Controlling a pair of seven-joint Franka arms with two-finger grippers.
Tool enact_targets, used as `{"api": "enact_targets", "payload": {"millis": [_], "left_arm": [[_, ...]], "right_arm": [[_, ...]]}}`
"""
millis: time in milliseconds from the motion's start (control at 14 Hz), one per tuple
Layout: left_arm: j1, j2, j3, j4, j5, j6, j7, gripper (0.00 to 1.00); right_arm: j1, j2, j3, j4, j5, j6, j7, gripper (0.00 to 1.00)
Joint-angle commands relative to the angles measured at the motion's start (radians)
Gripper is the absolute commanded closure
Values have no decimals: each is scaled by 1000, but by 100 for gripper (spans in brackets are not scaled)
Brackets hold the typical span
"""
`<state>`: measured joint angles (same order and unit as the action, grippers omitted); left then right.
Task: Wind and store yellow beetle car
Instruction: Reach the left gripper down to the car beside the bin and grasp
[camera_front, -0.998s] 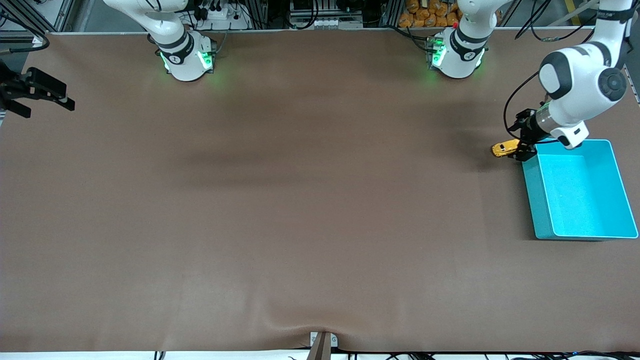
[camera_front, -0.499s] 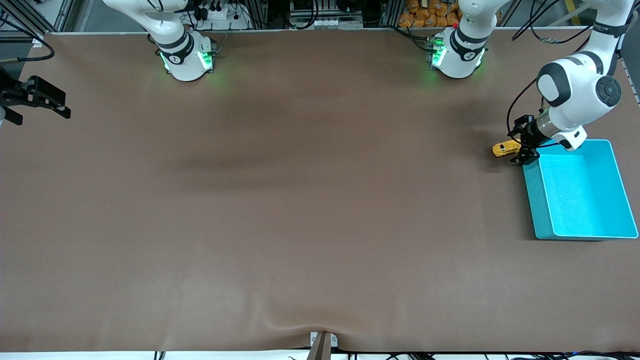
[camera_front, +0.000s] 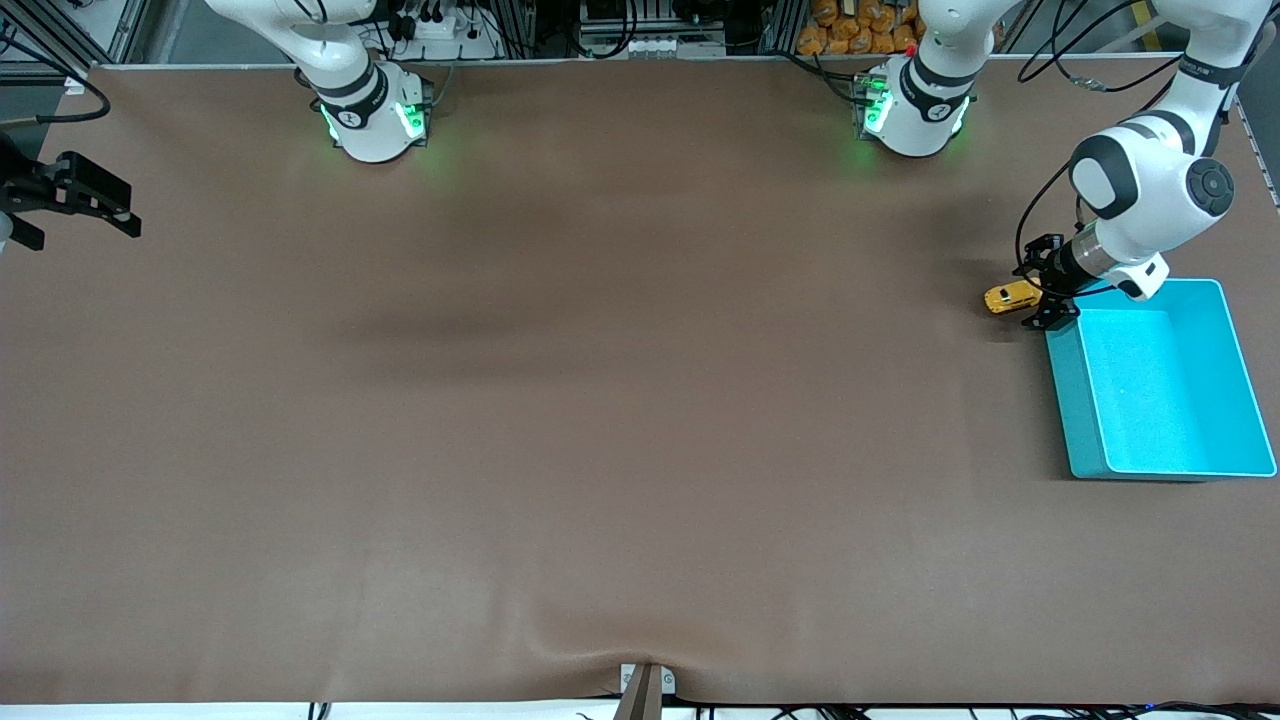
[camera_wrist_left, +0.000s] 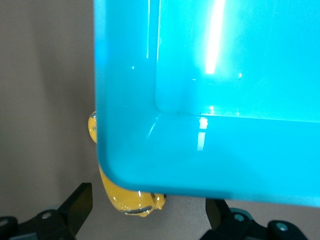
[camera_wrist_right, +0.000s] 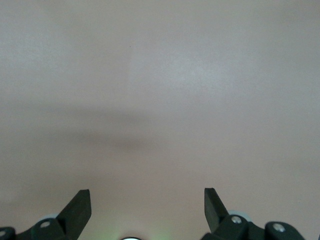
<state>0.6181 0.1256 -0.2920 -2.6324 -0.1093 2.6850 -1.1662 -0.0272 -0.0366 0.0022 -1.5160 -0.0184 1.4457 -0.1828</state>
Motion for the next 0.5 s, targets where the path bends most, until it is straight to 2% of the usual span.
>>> {"api": "enact_targets", "payload": {"millis": [0, 214, 285, 356, 428], "left_arm": [[6, 15, -6, -9, -9, 19, 7, 0], [6, 37, -4, -9, -6, 21, 10, 0], [6, 39, -4, -8, -6, 22, 11, 6], [6, 39, -4, -8, -6, 24, 11, 27], [6, 40, -4, -8, -6, 24, 11, 42]], "right_arm": [[13, -16, -5, -10, -17, 4, -7, 0], [13, -17, -7, -10, -17, 4, -9, 0], [13, -16, -7, -10, -17, 4, -9, 0], [12, -16, -7, -10, -18, 5, -9, 0], [12, -16, -7, -10, -18, 5, -9, 0]]}}
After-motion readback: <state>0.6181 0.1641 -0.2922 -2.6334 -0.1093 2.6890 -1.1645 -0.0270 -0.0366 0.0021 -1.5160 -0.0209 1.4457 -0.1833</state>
